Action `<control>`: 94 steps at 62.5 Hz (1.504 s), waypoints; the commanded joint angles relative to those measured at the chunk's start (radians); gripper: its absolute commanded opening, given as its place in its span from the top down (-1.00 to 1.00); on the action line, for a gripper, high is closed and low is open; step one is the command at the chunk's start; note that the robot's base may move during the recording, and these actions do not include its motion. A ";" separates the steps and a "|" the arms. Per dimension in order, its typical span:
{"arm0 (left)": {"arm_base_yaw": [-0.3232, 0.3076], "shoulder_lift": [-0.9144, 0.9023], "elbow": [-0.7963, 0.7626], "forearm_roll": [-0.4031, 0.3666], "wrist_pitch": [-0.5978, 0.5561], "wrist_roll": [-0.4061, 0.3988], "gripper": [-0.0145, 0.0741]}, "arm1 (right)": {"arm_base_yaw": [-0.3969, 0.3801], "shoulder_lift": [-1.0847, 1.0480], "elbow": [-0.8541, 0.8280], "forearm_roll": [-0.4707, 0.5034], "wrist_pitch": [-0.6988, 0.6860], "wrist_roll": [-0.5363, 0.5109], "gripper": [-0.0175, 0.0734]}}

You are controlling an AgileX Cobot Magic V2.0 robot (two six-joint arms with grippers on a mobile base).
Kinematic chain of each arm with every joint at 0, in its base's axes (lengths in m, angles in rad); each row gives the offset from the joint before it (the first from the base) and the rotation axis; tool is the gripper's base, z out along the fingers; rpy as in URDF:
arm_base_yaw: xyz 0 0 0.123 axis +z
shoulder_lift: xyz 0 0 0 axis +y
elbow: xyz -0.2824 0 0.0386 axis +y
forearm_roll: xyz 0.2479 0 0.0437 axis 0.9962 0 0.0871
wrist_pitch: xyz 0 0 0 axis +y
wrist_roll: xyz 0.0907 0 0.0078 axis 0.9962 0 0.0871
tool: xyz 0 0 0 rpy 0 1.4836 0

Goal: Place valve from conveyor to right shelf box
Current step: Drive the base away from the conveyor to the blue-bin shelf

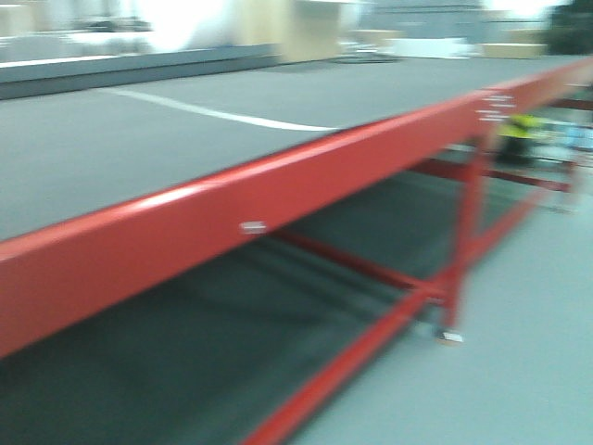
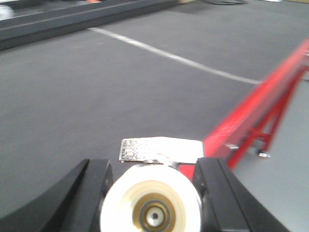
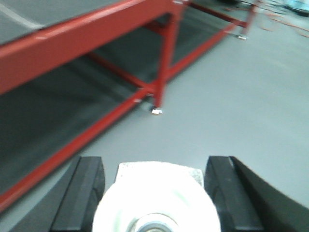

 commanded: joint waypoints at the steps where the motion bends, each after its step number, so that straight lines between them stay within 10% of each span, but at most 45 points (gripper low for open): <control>1: 0.002 -0.005 -0.007 -0.005 -0.052 0.000 0.92 | 0.001 -0.007 -0.009 -0.007 -0.071 -0.006 0.97; 94: 0.002 -0.005 -0.007 -0.005 -0.052 0.000 0.92 | 0.001 -0.007 -0.009 -0.007 -0.071 -0.006 0.97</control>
